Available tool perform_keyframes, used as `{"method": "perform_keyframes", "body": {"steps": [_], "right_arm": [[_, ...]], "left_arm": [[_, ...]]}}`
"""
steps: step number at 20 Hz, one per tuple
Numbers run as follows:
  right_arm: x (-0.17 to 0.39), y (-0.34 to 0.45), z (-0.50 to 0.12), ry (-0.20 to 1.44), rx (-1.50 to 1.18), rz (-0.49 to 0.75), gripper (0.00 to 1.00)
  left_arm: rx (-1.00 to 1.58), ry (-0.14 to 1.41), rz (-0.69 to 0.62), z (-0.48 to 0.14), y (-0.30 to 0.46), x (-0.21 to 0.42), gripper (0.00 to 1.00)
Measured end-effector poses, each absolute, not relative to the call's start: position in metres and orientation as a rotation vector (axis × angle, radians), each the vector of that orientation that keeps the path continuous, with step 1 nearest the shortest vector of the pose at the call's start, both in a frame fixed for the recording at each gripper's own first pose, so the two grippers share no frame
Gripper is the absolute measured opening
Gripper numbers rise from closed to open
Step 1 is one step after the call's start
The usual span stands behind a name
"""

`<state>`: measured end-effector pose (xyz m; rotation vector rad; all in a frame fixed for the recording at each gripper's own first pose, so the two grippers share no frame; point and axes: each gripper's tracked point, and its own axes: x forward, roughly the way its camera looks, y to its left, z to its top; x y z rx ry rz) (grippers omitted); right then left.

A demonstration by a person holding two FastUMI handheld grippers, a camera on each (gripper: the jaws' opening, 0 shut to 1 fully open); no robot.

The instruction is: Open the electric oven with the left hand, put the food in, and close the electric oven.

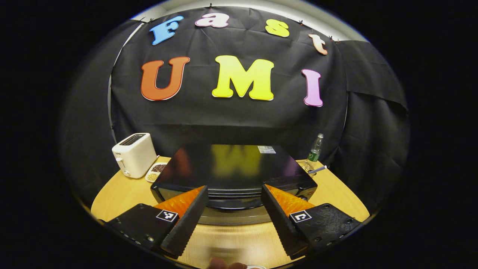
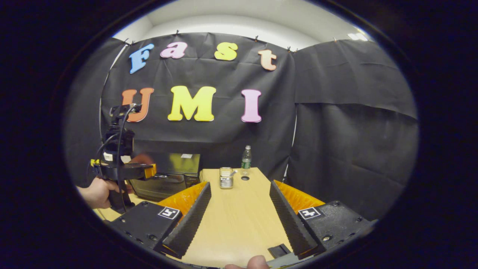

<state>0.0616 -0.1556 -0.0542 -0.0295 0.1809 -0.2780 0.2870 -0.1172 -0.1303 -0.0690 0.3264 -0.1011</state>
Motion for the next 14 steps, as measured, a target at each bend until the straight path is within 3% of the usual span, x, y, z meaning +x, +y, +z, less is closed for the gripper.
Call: {"method": "perform_keyframes", "body": {"steps": [14], "right_arm": [[0.075,-0.147,-0.063,0.218,-0.004,-0.254,0.99]], "left_arm": [[-0.017,0.406,-0.076,-0.152,-0.114,0.293,0.99]]}}
